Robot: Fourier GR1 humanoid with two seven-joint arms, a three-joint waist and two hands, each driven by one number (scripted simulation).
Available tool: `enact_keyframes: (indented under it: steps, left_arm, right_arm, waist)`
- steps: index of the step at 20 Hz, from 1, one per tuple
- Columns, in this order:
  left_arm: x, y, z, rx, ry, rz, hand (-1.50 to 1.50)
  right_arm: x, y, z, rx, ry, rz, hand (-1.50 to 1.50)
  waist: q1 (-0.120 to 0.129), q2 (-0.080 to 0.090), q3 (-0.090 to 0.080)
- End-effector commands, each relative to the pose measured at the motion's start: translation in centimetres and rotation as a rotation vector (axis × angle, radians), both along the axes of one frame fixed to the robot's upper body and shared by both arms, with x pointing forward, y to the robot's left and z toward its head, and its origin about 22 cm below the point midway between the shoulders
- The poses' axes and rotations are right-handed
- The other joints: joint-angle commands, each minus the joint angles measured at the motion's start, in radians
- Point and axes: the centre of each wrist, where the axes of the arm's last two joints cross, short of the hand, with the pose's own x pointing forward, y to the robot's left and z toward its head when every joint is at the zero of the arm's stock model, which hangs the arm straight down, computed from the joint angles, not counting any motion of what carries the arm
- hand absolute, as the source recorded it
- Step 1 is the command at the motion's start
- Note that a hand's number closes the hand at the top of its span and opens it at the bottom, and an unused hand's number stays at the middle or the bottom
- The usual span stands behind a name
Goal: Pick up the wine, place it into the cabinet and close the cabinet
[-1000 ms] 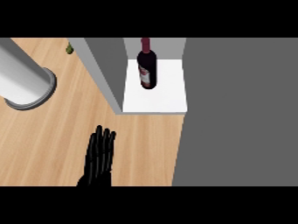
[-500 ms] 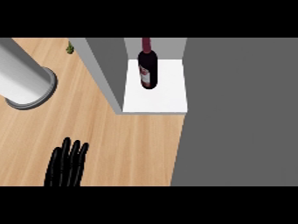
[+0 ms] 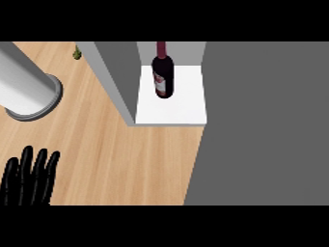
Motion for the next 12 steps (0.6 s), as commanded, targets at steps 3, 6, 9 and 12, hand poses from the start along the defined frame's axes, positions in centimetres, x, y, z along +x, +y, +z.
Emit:
enact_keyframes:
  steps: [3,6,9,12]
  left_arm:
    - [0.5,3.7,1.1,-0.01,-0.016,0.04,-1.5]
    - [-0.2,5.0,1.6,-0.003,0.001,0.034,-1.5]
    - [-0.3,6.2,1.9,0.012,0.006,0.071,-1.5]
    - [0.5,7.8,1.1,0.016,-0.005,0.045,-1.5]
  right_arm:
    - [-4.2,0.8,2.5,0.041,-0.111,0.202,1.5]
    - [-5.5,2.1,3.2,0.04,-0.086,0.223,1.5]
    - [-5.3,3.8,3.2,0.07,-0.091,0.234,1.5]
    - [-5.5,5.1,3.4,0.055,-0.089,0.283,1.5]
  waist:
    - [-0.001,-0.003,0.0]
    - [0.001,-0.006,-0.001]
    - [0.002,-0.005,-0.001]
    - [-0.002,-0.004,-0.002]
